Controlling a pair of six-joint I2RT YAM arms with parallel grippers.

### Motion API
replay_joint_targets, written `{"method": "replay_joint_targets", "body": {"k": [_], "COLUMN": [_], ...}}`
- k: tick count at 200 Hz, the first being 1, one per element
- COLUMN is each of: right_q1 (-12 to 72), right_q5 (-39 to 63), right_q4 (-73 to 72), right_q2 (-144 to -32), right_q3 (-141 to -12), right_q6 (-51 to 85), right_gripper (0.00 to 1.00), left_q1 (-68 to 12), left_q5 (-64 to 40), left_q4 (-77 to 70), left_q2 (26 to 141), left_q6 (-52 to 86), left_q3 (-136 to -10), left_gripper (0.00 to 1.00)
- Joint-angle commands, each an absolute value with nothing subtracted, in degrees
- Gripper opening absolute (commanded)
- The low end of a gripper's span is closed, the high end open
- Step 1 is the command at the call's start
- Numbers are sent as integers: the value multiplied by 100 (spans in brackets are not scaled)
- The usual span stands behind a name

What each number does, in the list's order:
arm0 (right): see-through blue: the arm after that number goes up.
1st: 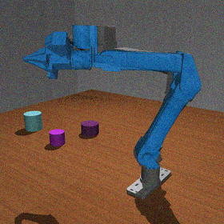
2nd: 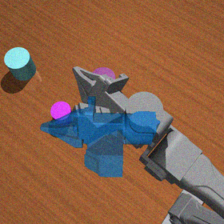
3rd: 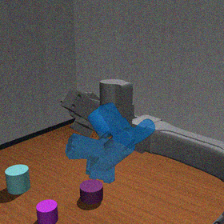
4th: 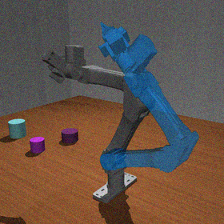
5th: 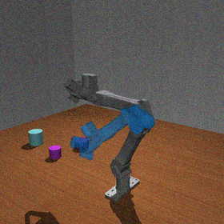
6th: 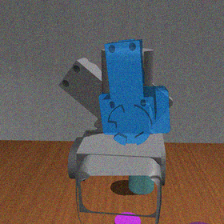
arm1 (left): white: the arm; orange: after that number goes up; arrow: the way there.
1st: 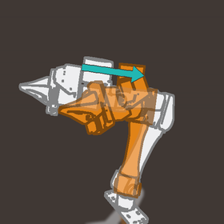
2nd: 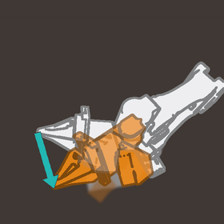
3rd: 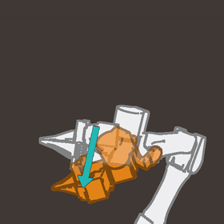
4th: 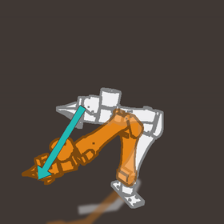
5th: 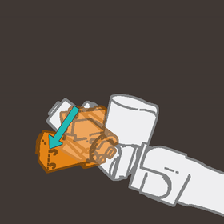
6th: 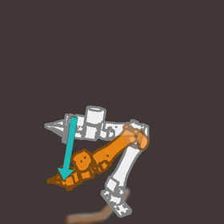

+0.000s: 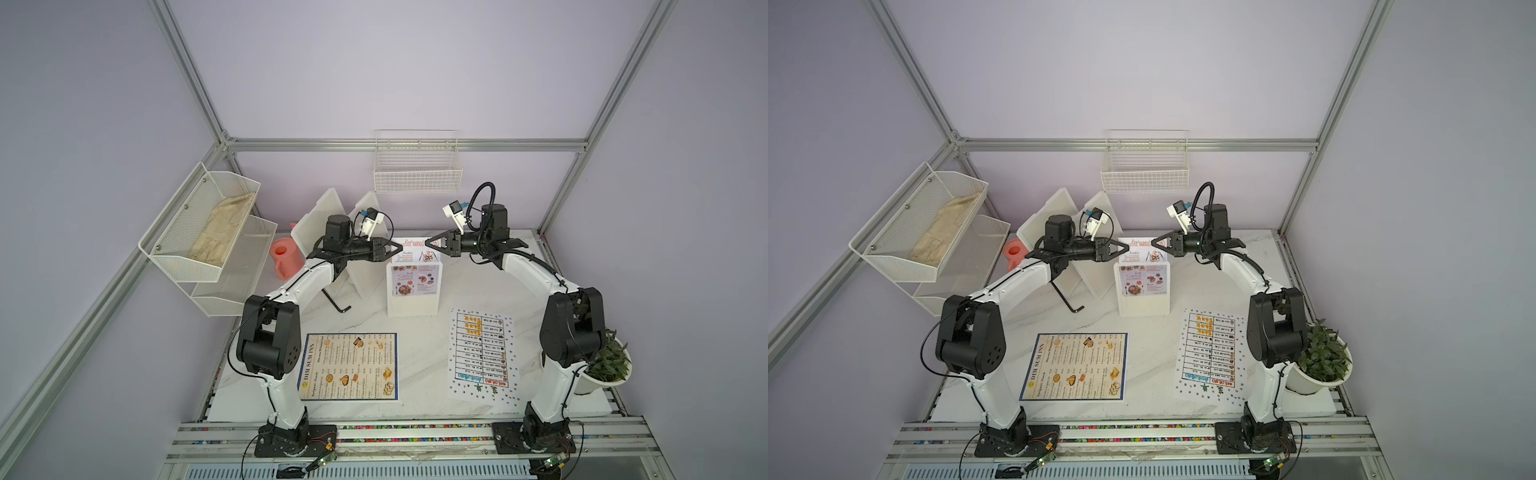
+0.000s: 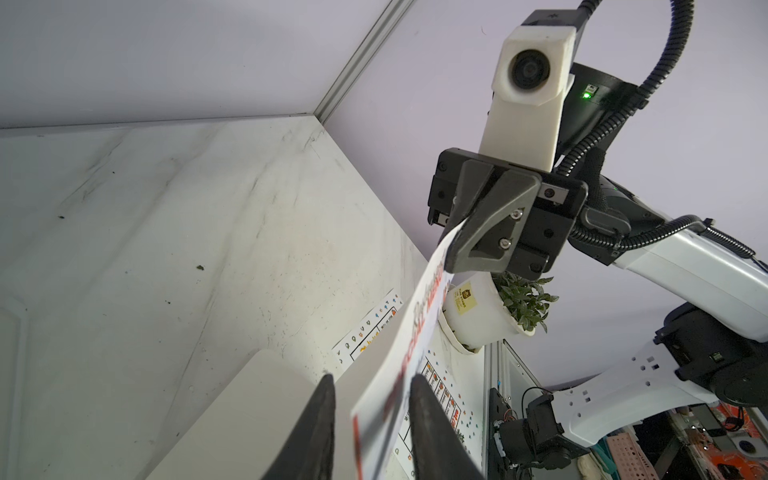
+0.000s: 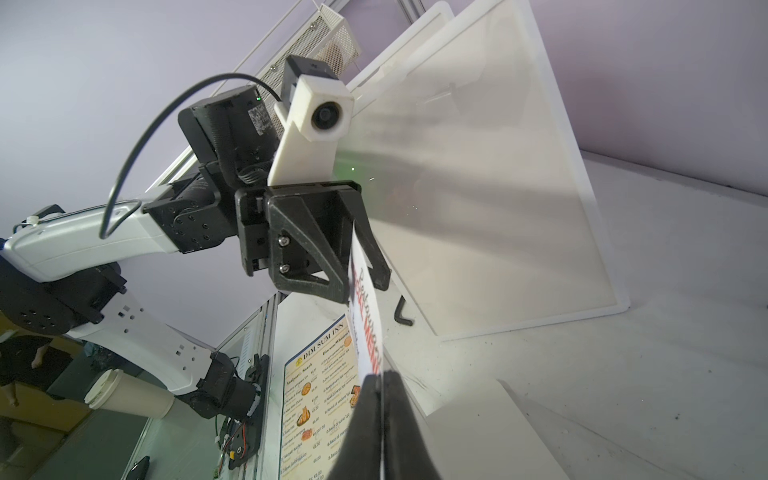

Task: Insert the menus into the narrow rack
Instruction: Insert the menu into the narrow rack.

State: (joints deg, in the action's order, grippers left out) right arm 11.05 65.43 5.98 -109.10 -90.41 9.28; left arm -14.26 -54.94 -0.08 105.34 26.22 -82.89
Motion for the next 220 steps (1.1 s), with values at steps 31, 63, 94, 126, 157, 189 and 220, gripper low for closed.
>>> {"method": "replay_joint_targets", "body": {"k": [31,63,94,126,157,189,220], "right_q1": [1150,1145,1185,1395,1779,2138,2389], "right_q5": [6250,5469,4477,3473,2607,2145,1855], "right_q4": [590,740,1135,1593,2426,3261,3795], "right_q2": [-10892,-10651,-10450,-10292,-10481,-10782,-10946], "right_q3": [-9105,-9106,-9283,-9530,-10229,-10965,-11425], "right_q6": [879,917,995,1056,984,873,820], "right_gripper": [25,36,37,37,37,37,36], "left_q1": [-1433,-1443,-1467,-1518,-1555,-1573,-1573], "left_q5": [-5505,-5529,-5575,-5580,-5600,-5558,-5503], "left_q4": [-280,-302,-338,-385,-409,-443,-504], "left_q2": [10122,10090,9995,9881,9840,9776,9738], "left_q6": [2602,2621,2663,2681,2698,2698,2698], "left_q3": [-8148,-8161,-8154,-8093,-8014,-7906,-7800], "left_gripper": [24,24,24,24,24,24,24]}}
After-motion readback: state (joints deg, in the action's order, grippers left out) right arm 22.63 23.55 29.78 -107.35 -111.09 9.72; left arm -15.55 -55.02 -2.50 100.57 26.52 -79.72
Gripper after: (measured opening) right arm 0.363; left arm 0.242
